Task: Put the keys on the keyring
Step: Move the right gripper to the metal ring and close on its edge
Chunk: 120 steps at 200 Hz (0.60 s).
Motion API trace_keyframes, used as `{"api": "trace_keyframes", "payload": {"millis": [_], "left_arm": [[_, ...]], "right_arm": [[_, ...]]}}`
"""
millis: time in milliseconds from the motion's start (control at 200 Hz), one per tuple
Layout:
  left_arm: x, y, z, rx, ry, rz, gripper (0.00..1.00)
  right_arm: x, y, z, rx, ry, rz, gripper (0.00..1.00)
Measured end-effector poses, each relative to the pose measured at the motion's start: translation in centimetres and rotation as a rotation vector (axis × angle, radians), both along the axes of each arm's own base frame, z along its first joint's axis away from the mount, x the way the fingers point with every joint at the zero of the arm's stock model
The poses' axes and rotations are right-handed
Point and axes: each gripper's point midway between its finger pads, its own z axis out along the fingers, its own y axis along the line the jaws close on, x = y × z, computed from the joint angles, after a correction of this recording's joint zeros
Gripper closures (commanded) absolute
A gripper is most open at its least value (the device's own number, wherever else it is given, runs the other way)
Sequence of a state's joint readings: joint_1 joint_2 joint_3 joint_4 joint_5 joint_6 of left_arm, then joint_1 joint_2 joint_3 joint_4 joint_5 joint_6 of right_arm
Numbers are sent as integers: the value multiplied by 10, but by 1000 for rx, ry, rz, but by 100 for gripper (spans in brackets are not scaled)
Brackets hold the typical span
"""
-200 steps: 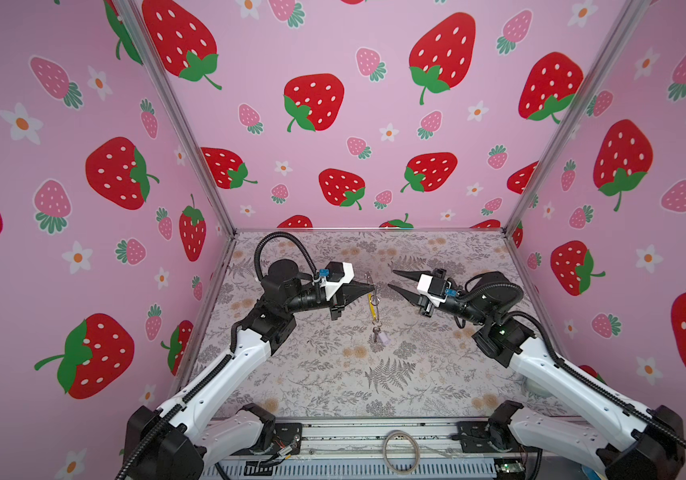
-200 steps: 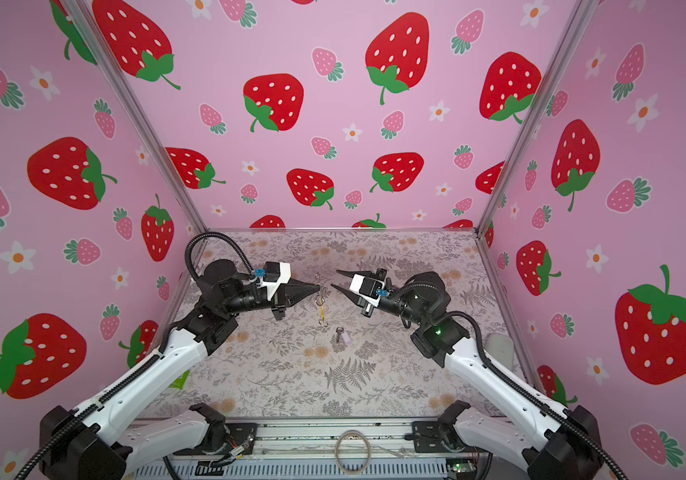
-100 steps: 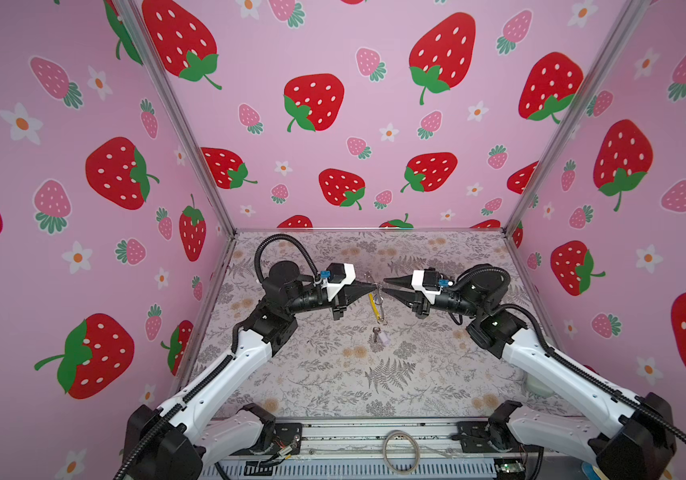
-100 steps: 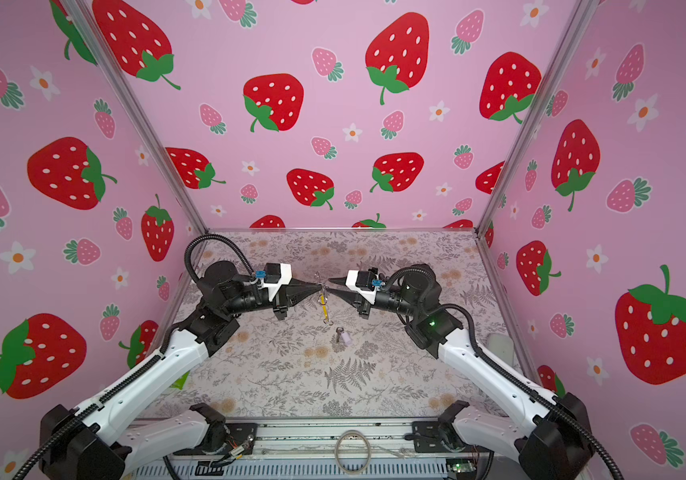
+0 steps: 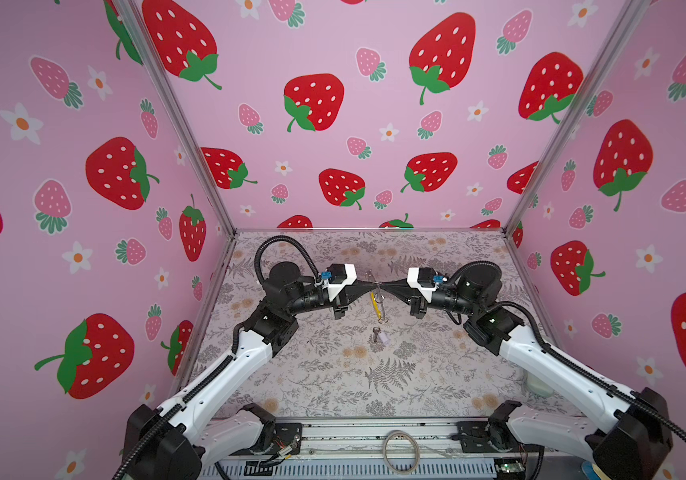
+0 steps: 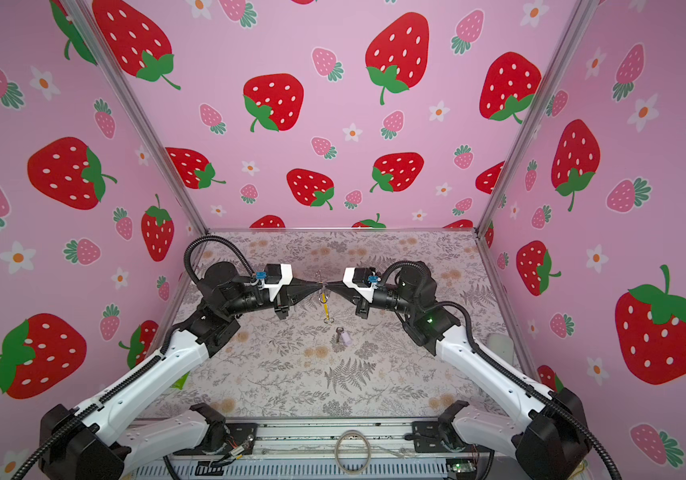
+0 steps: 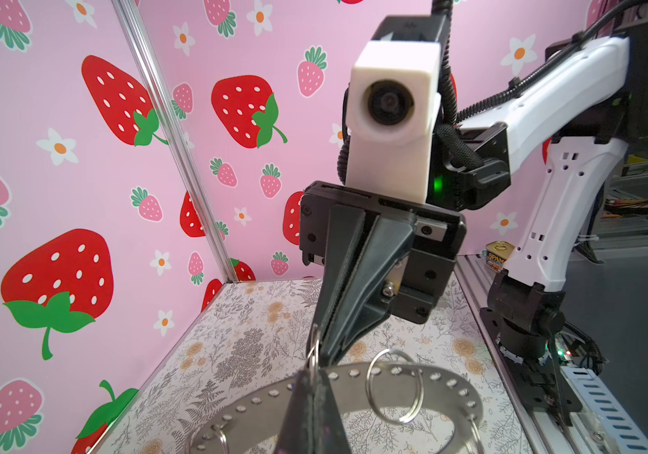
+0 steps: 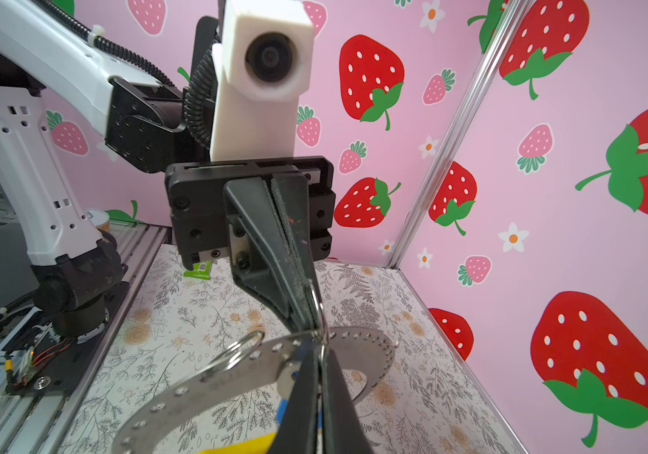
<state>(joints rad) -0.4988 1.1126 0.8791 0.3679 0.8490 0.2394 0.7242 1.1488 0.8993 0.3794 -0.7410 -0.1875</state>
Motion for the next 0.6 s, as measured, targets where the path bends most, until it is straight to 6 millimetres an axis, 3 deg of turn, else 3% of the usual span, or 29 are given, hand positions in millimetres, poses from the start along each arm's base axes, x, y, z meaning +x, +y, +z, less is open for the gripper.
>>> {"api": "trace_keyframes", "payload": {"millis": [480, 600], "left_arm": [[6, 0, 0, -25, -32, 81, 100], [9, 0, 1, -35, -42, 110, 100]], "right_arm": [[7, 8, -2, -34, -51, -74, 100], [10, 9, -2, -37, -58, -101, 91]]}}
